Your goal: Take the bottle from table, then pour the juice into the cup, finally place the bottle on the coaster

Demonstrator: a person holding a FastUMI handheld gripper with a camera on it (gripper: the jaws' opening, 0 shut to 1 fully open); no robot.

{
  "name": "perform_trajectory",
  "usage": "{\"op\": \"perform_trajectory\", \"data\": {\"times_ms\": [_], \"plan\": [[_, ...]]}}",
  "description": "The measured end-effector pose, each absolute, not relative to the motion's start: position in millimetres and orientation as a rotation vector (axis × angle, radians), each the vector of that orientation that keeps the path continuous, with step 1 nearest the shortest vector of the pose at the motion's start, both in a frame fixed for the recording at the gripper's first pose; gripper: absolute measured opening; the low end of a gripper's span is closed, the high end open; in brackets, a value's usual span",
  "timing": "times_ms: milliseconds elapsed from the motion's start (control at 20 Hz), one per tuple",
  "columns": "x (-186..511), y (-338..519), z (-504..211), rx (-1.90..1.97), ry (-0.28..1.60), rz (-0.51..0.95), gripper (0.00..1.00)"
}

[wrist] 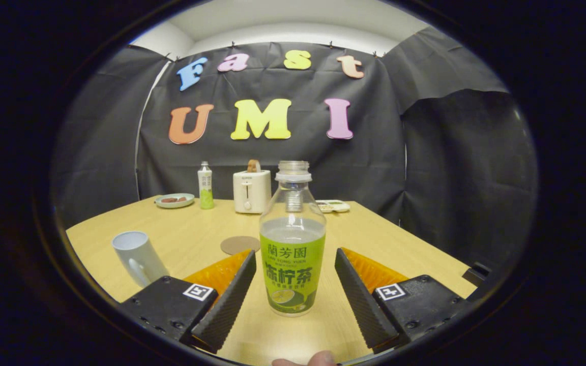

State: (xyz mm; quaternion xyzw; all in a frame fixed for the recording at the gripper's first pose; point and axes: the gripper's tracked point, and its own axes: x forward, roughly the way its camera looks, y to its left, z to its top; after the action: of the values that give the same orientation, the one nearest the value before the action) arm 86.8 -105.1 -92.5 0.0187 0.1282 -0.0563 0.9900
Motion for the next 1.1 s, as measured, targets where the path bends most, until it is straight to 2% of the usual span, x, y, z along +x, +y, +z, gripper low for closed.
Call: {"op": "perform_trajectory", "data": {"times_ms": [300,500,650,1100], "plan": [[105,-95,-99,0.097,0.28,-0.095,1.0],[111,-92,-98,0.109,0.284,-0.108,0.94],[115,-91,-98,0.093,0.293,-0.124,0.84],[128,-53,-62,-0.353,0.236,-0.085,0.78]]}}
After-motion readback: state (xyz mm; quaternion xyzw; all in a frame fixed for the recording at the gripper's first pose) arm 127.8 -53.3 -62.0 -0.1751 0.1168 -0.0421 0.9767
